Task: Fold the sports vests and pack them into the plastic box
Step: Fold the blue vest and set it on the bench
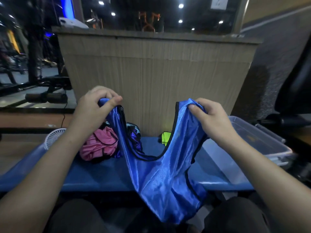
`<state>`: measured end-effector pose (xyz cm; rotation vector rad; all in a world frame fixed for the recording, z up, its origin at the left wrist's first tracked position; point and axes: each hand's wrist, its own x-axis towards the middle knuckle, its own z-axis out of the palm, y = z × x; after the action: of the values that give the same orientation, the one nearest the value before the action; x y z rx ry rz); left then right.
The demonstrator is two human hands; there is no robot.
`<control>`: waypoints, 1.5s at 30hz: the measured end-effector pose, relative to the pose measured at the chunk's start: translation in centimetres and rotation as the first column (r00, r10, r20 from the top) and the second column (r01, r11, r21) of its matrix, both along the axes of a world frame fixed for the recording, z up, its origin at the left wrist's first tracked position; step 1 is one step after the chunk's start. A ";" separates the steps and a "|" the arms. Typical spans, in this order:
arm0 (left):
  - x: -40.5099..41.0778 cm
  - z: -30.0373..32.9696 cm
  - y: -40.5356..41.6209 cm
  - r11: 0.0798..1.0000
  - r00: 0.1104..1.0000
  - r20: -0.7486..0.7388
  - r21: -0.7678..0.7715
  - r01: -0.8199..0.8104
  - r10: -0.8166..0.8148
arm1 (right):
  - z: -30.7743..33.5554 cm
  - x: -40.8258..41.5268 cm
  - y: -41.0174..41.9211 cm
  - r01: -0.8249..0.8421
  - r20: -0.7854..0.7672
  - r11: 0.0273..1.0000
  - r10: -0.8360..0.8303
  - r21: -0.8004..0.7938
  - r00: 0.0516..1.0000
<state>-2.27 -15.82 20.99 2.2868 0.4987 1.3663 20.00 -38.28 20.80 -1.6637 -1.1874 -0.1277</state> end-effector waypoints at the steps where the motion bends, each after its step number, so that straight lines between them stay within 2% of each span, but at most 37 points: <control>1: -0.3 0.5 -0.4 1.000 1.000 0.002 -0.022 0.003 -0.003 | 0.5 -0.3 -0.5 0.007 0.009 1.000 -0.007 0.008 1.000; 6: -1.1 2.7 -2.2 0.996 0.997 -0.018 0.034 -0.081 0.081 | 2.6 -0.9 -2.4 0.032 0.043 0.998 -0.035 0.059 0.998; 9: -1.2 3.9 -2.4 1.000 0.999 -0.033 -0.023 -0.015 0.015 | 3.6 -0.3 -2.8 0.086 0.075 0.993 -0.091 0.077 0.993; 14: -1.9 4.2 -1.3 0.995 0.988 -0.116 -0.026 0.098 -0.100 | 3.4 2.8 -2.9 0.195 0.068 0.979 -0.199 0.058 0.978; 17: -2.1 3.7 0.7 0.997 0.969 -0.235 0.012 0.074 -0.069 | 2.7 4.9 -3.0 0.243 0.080 0.970 -0.243 0.008 0.967; 21: -1.1 2.5 2.8 0.990 0.925 -0.380 0.132 0.040 0.013 | 1.4 7.1 -2.2 0.310 0.130 0.941 -0.293 -0.136 0.947; 23: -0.4 1.8 3.6 0.987 0.934 -0.350 0.162 -0.016 0.072 | 0.7 7.6 -1.8 0.297 0.163 0.936 -0.269 -0.188 0.949; 28: -0.2 1.1 4.9 0.963 0.939 -0.215 0.104 -0.250 0.267 | -0.5 9.0 -1.4 0.301 0.248 0.918 -0.238 -0.257 0.939; 34: 0.2 0.7 5.1 0.968 0.951 -0.180 0.030 -0.250 0.251 | -1.6 9.5 -0.3 0.319 0.257 0.899 -0.246 -0.299 0.935; 37: 0.8 0.1 5.0 0.977 0.951 -0.227 0.000 -0.214 0.208 | -2.4 9.1 0.7 0.299 0.239 0.904 -0.231 -0.306 0.943; 41: 1.4 -1.1 5.0 0.980 0.914 -0.355 0.056 -0.191 0.198 | -3.2 8.4 2.0 0.255 0.182 0.917 -0.206 -0.308 0.961; 45: 1.5 -2.3 5.2 0.975 0.886 -0.408 0.080 -0.207 0.222 | -3.6 8.3 2.9 0.254 0.116 0.909 -0.228 -0.331 0.967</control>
<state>-0.72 -10.63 18.70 2.6240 0.8937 0.9754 28.32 -35.33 17.22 -2.1306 -1.0983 -0.1438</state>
